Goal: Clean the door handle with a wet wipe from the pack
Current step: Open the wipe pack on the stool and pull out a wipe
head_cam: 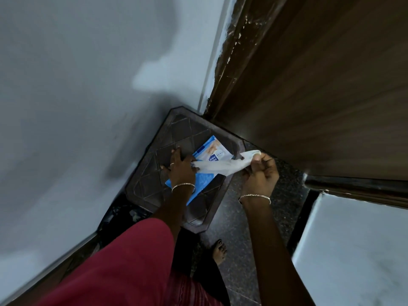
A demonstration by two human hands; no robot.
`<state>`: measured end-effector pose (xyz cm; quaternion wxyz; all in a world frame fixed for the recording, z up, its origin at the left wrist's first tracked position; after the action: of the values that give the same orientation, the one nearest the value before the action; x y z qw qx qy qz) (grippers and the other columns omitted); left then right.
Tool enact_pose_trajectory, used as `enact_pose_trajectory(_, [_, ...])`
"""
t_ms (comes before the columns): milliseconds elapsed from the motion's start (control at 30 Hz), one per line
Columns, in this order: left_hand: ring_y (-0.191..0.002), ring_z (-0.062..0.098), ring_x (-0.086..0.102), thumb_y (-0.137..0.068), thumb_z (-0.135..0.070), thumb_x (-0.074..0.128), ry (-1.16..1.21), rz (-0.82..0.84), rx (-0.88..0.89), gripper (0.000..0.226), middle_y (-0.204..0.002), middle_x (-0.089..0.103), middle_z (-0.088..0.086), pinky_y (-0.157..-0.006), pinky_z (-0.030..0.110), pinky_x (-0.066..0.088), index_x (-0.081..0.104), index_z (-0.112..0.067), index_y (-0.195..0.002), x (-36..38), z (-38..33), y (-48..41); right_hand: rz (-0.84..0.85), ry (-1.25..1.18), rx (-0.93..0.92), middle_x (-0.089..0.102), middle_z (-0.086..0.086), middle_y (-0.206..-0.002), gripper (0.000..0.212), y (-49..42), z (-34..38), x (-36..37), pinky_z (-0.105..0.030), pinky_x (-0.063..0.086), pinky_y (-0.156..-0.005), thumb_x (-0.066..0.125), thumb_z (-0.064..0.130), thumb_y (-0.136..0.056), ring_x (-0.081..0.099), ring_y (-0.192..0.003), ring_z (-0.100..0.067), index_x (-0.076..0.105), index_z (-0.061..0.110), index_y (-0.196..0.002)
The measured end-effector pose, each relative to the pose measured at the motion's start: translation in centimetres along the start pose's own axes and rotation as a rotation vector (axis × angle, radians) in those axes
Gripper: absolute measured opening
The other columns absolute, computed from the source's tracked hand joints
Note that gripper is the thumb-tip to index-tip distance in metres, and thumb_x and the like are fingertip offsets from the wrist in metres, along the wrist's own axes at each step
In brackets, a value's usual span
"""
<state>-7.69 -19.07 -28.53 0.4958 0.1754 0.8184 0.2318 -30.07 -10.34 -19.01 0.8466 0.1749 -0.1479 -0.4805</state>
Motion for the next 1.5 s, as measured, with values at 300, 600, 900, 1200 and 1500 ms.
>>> enact_pose_trajectory(300, [-0.153,0.032,0.010,-0.079,-0.024,0.080,0.135,0.110,0.090,0.064,-0.164,0.016,0.013,-0.119,0.057,0.020,0.054,-0.015,-0.137,-0.2,0.7,0.3,0.072,-0.212,0.431,0.070,-0.013,-0.093,0.018,2.3,-0.7,3.3,-0.053,0.059,-0.079,0.042,0.007,-0.105,0.071,-0.085,-0.030,0.057,0.015,-0.099])
enact_pose_trajectory(600, [-0.152,0.030,0.013,-0.080,-0.039,0.078,-0.032,0.012,-0.009,0.060,-0.166,0.011,0.006,-0.113,0.073,0.008,0.053,-0.025,-0.133,0.7,0.5,0.7,0.063,-0.198,0.615,0.078,-0.009,-0.073,0.021,3.1,-2.8,3.4,-0.037,0.061,-0.049,0.044,0.007,-0.103,0.077,-0.063,-0.024,0.060,0.014,-0.093])
enact_pose_trajectory(900, [-0.152,0.030,0.010,-0.070,-0.045,0.082,0.076,-0.087,-0.040,0.065,-0.162,0.024,0.007,-0.109,0.075,-0.002,0.061,-0.024,-0.127,0.8,0.5,0.2,0.027,-0.174,0.663,0.073,-0.012,-0.082,0.020,2.8,-4.6,2.4,-0.043,0.054,-0.065,0.045,0.007,-0.102,0.067,-0.082,-0.028,0.061,0.011,-0.093])
enact_pose_trajectory(1200, [-0.152,0.030,0.010,-0.075,-0.018,0.078,0.142,-0.200,-0.140,0.024,-0.161,0.027,0.004,-0.114,0.073,0.005,0.071,-0.027,-0.096,1.3,-0.1,-0.3,0.050,-0.278,0.665,0.078,-0.008,-0.070,0.019,1.6,-4.6,1.4,-0.035,0.063,-0.054,0.046,0.009,-0.102,0.076,-0.060,-0.020,0.064,0.008,-0.096])
enact_pose_trajectory(1500, [-0.152,0.031,0.008,-0.083,-0.047,0.070,0.018,-0.134,-0.124,0.038,-0.162,0.022,0.006,-0.111,0.073,0.006,0.067,-0.023,-0.113,1.4,-0.4,-0.4,0.138,-0.458,0.596,0.072,-0.019,-0.087,0.053,0.5,0.2,2.2,-0.032,0.062,-0.058,0.071,0.014,-0.043,0.068,-0.081,-0.029,0.066,-0.002,-0.094])
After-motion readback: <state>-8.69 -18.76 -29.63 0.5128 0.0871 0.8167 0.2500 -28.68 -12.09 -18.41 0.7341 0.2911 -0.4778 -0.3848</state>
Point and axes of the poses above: each hand's wrist, its own y-axis away from the middle knuckle, its own x-axis out of the palm, z = x × y, the point moved 10 cm from there along -y, towards the middle knuckle
